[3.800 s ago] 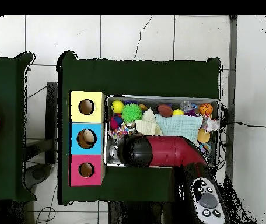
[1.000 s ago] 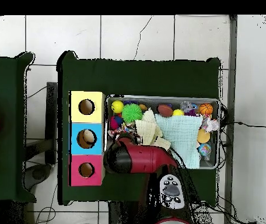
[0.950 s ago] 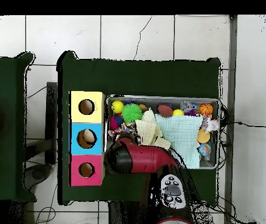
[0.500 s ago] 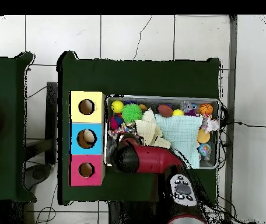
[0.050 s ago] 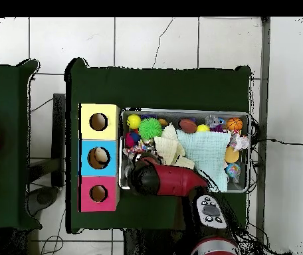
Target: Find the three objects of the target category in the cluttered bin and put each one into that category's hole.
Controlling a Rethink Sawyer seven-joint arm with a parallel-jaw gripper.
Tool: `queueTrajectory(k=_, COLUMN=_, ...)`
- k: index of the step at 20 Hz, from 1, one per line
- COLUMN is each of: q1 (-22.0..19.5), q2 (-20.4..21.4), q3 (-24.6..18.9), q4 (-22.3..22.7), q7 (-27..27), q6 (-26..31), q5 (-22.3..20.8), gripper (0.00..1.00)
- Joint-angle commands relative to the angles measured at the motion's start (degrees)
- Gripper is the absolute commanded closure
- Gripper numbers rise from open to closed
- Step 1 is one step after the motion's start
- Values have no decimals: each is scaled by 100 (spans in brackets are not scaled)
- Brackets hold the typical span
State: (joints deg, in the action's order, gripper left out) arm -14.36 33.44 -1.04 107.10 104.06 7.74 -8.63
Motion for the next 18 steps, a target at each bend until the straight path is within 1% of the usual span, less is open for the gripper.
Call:
queueTrajectory(k=1, q1=-19, q2=-182, q3=-547, q4=190, q7=836, q6=320, q5=258, gripper=0)
queueTrajectory(k=3, q1=70, q2=-161, q3=-516, q4=201, q7=911, q6=356, q5=318, gripper=0)
queueTrajectory(k=8, q1=441, q2=-52, q3=-339, q4=276, q7=1196, q6=403, q5=559, gripper=0)
queueTrajectory(k=13, q1=676, q2=13, q3=-235, q4=328, q7=1281, q6=410, q5=788, gripper=0)
queueTrajectory(k=15, q1=749, q2=1, q3=-194, q4=317, q7=1280, q6=395, q5=877, gripper=0)
queueTrajectory(k=18, q1=925, q2=-130, q3=-44, q4=182, q7=1274, q6=336, q5=979, gripper=0)
